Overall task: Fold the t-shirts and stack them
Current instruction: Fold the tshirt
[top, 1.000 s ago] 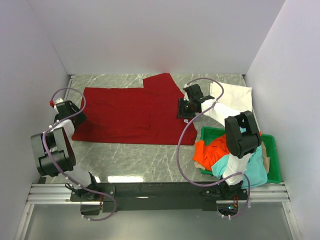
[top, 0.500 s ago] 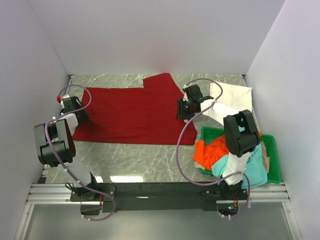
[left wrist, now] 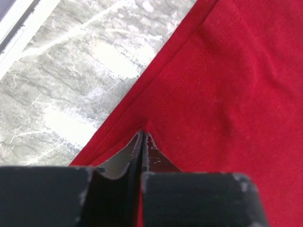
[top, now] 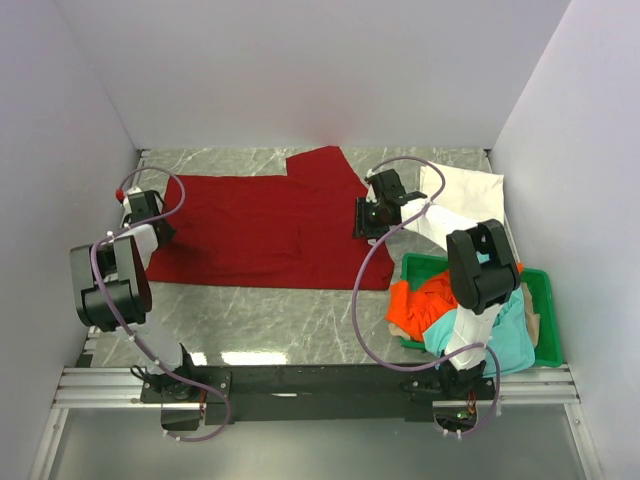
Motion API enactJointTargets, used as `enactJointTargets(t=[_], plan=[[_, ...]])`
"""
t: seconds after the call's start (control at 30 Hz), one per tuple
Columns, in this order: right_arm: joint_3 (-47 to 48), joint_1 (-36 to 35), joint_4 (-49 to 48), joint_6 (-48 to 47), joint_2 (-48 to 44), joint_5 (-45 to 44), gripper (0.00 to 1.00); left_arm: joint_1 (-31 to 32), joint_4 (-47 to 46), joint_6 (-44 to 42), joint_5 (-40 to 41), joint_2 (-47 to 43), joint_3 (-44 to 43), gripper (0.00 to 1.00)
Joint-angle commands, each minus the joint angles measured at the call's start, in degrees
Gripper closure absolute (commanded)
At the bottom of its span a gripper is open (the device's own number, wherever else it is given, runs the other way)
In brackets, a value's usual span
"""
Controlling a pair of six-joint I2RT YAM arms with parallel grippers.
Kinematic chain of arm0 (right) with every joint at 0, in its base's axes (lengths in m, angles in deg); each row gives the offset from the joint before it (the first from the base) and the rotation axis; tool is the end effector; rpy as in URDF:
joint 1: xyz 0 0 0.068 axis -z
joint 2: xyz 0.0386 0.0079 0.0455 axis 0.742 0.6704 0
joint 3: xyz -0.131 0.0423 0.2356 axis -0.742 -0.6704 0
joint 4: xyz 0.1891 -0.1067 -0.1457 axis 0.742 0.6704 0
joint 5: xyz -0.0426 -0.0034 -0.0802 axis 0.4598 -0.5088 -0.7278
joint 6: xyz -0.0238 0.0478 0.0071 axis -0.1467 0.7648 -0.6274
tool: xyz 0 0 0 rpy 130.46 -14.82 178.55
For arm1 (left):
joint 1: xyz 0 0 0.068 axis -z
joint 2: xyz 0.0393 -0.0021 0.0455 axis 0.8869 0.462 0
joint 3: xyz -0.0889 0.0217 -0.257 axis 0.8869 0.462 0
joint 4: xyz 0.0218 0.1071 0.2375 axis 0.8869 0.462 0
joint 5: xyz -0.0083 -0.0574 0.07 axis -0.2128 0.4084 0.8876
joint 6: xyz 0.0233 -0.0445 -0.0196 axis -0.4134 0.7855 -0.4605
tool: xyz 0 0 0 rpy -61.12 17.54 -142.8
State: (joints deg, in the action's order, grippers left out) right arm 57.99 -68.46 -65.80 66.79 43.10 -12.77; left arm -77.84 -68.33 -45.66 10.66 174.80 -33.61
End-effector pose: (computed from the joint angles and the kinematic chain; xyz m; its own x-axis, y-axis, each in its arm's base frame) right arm 0.3640 0.1438 0.1889 -0.8718 -0.0240 -0.4892 -0.2016 0.9279 0.3138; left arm 0.3340 0.0987 0.1654 -0.4657 -0.5483 -0.6946 -0.6367 0.7527 -0.1672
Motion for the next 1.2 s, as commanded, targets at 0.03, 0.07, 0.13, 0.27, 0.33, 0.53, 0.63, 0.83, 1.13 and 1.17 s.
enactJointTargets(t=[0.03,0.07,0.13,0.27,0.33,0.53,0.63,0.83,1.13,1.17], plan=[[3.20,0.52,-0.86,-0.80,1.58,-0.33,0.51,0.50,-0.34,-0.83,1.43,0.88,-2.46,0.94],[3.38,0.60,-0.86,-0.80,1.67,-0.50,0.51,0.50,-0.34,-0.91,1.52,1.40,-2.73,0.94],[3.90,0.52,-0.95,-0.80,2.28,-0.77,0.52,0.68,-0.34,-0.83,1.78,1.76,-2.90,0.94],[5.75,0.61,-0.95,-0.89,4.04,-0.85,0.52,0.85,-0.25,-0.74,1.70,1.67,-2.73,0.93],[7.24,0.61,-0.78,-0.98,5.27,-0.94,0.52,0.85,-0.34,-0.74,1.43,1.76,-2.73,0.93],[11.37,0.78,0.02,-1.24,8.52,-1.64,0.53,0.77,-0.34,-0.74,1.52,2.90,-3.34,0.96],[13.31,0.78,0.89,-1.33,10.19,-1.82,0.53,0.77,-0.34,-0.74,1.87,3.08,-3.61,1.00],[14.98,0.78,1.42,-1.42,12.57,-2.17,0.54,0.85,1.50,-0.39,2.57,2.29,-3.87,1.00],[16.65,0.87,2.13,-1.42,15.38,-2.17,0.57,0.85,4.32,0.14,6.35,-0.44,-3.87,1.00],[16.65,0.96,2.04,-1.42,15.47,-2.17,0.59,0.85,4.67,0.23,6.70,-0.26,-4.05,1.00]])
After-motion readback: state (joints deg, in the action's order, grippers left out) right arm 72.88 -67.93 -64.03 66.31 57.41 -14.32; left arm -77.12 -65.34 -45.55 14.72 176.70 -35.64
